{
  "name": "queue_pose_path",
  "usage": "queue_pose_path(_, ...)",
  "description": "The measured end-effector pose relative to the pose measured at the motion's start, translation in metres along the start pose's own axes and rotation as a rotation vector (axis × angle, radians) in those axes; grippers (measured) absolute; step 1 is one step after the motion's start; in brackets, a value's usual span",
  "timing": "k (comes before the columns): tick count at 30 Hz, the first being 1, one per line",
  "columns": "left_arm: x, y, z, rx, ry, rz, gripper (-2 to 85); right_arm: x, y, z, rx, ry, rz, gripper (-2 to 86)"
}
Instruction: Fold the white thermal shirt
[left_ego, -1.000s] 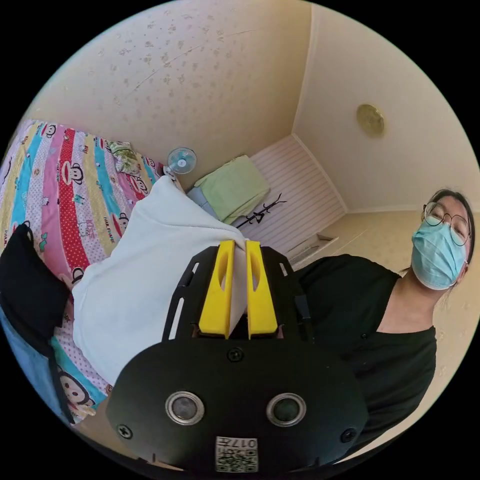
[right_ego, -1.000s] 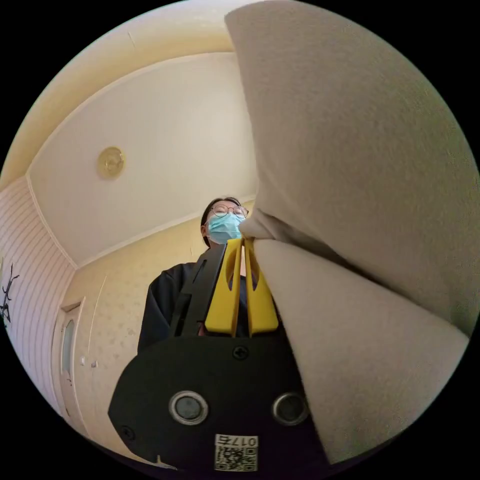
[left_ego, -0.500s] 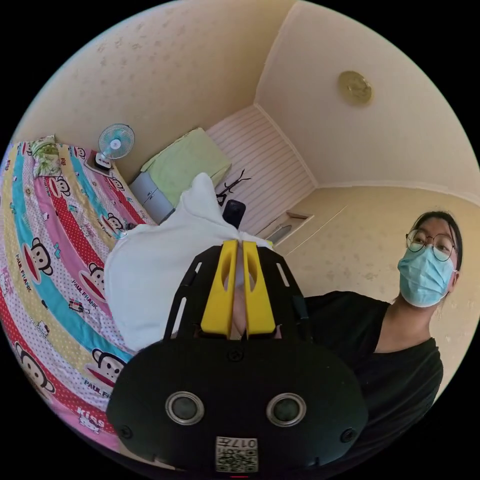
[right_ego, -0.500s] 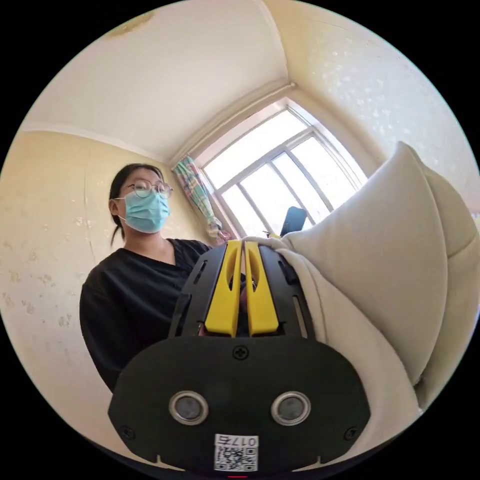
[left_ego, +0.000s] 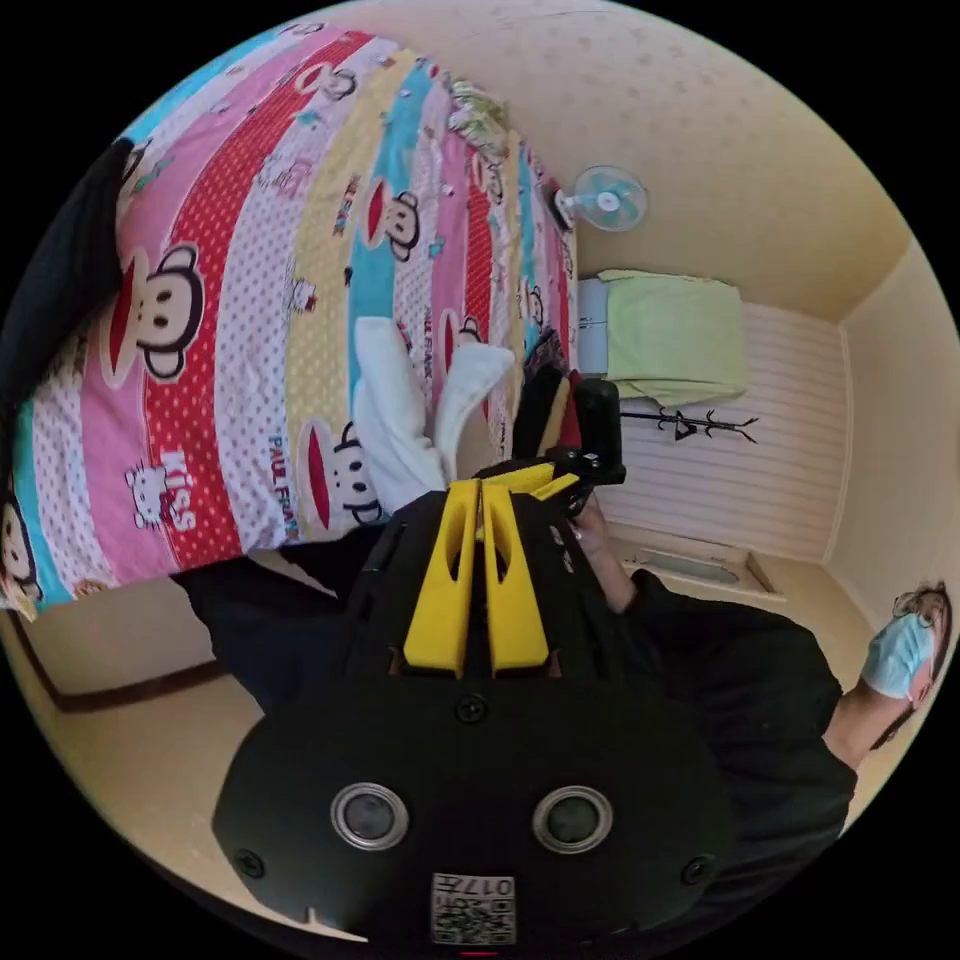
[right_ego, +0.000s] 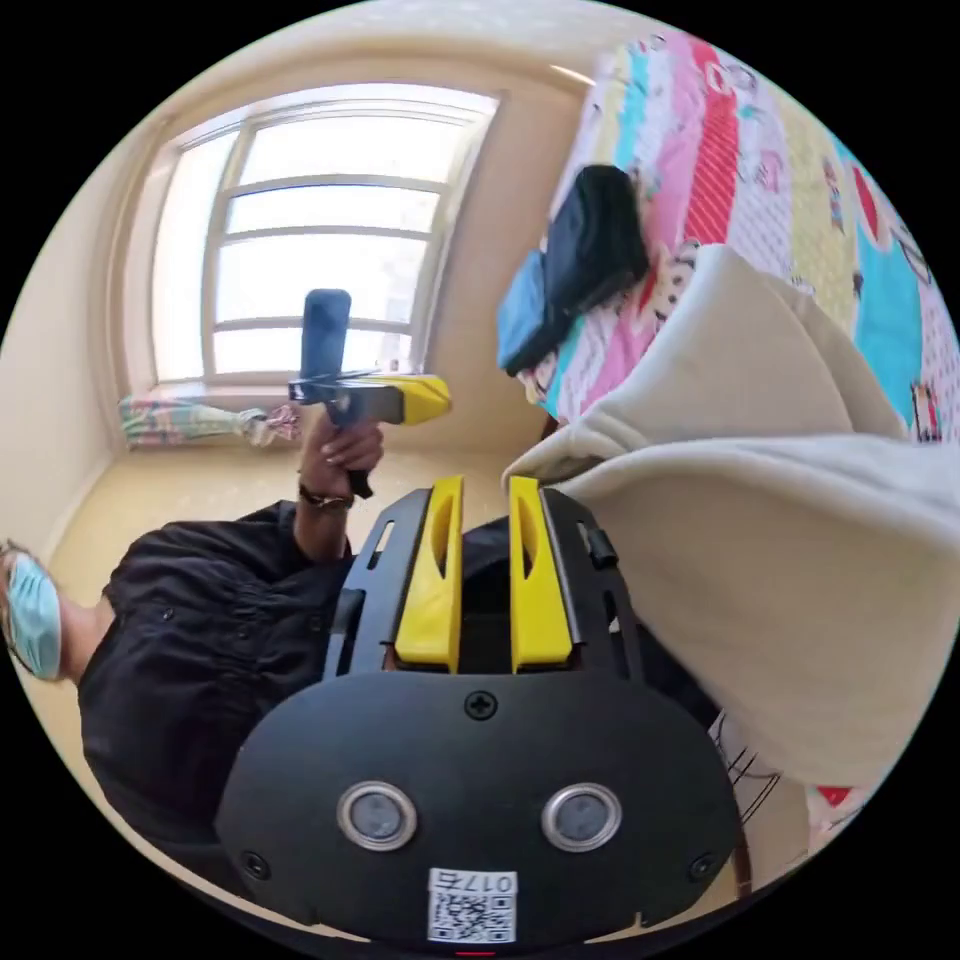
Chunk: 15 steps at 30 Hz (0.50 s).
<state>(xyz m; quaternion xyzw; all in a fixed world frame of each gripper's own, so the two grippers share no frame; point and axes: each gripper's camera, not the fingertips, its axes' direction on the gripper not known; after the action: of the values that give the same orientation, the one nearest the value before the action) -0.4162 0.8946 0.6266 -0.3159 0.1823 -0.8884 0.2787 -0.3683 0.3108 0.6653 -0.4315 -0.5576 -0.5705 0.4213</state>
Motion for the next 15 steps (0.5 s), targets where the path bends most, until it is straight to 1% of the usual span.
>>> queue_pose_path(1,-0.027,0.001,0.009,-0.045,0.059,-0.087,-0.9,0.009,0.000,0.006,-0.029,-0.043,0.004,5.1)
queue_pose_path(2,-0.045,0.002,0.014,-0.057,0.098,-0.144,-1.0,0.022,0.001,0.006,-0.044,-0.223,-0.041,3.9)
queue_pose_path(3,-0.051,0.001,0.015,-0.055,0.103,-0.162,-1.0,0.037,0.002,-0.005,0.008,-0.374,-0.035,2.9)
queue_pose_path(5,-0.062,-0.014,0.022,-0.080,0.034,-0.205,-1.0,0.065,0.007,-0.033,0.123,-0.456,0.017,2.1)
queue_pose_path(7,-0.064,-0.039,0.030,-0.123,-0.015,-0.211,-1.0,0.096,0.016,-0.069,0.241,-0.421,0.112,2.1)
queue_pose_path(8,-0.064,-0.063,0.037,-0.149,-0.015,-0.192,-1.0,0.115,0.022,-0.095,0.321,-0.353,0.163,2.3)
queue_pose_path(9,-0.063,-0.076,0.041,-0.160,-0.008,-0.176,-1.0,0.132,0.028,-0.119,0.380,-0.237,0.229,2.8)
queue_pose_path(10,-0.061,-0.105,0.050,-0.179,0.011,-0.137,-1.0,0.140,0.030,-0.130,0.398,-0.166,0.267,3.4)
queue_pose_path(11,-0.059,-0.136,0.059,-0.201,0.023,-0.095,-1.0,0.155,0.032,-0.148,0.417,-0.020,0.346,4.7)
queue_pose_path(12,-0.059,-0.151,0.064,-0.215,0.024,-0.080,-1.0,0.172,0.031,-0.162,0.417,0.115,0.429,8.5)
queue_pose_path(13,-0.059,-0.182,0.074,-0.247,0.014,-0.068,-1.0,0.180,0.030,-0.168,0.410,0.169,0.470,10.3)
queue_pose_path(14,-0.058,-0.211,0.081,-0.271,-0.004,-0.058,-1.0,0.197,0.026,-0.174,0.389,0.264,0.538,11.9)
queue_pose_path(15,-0.057,-0.225,0.084,-0.278,-0.012,-0.049,-1.0,0.215,0.022,-0.173,0.340,0.343,0.598,12.5)
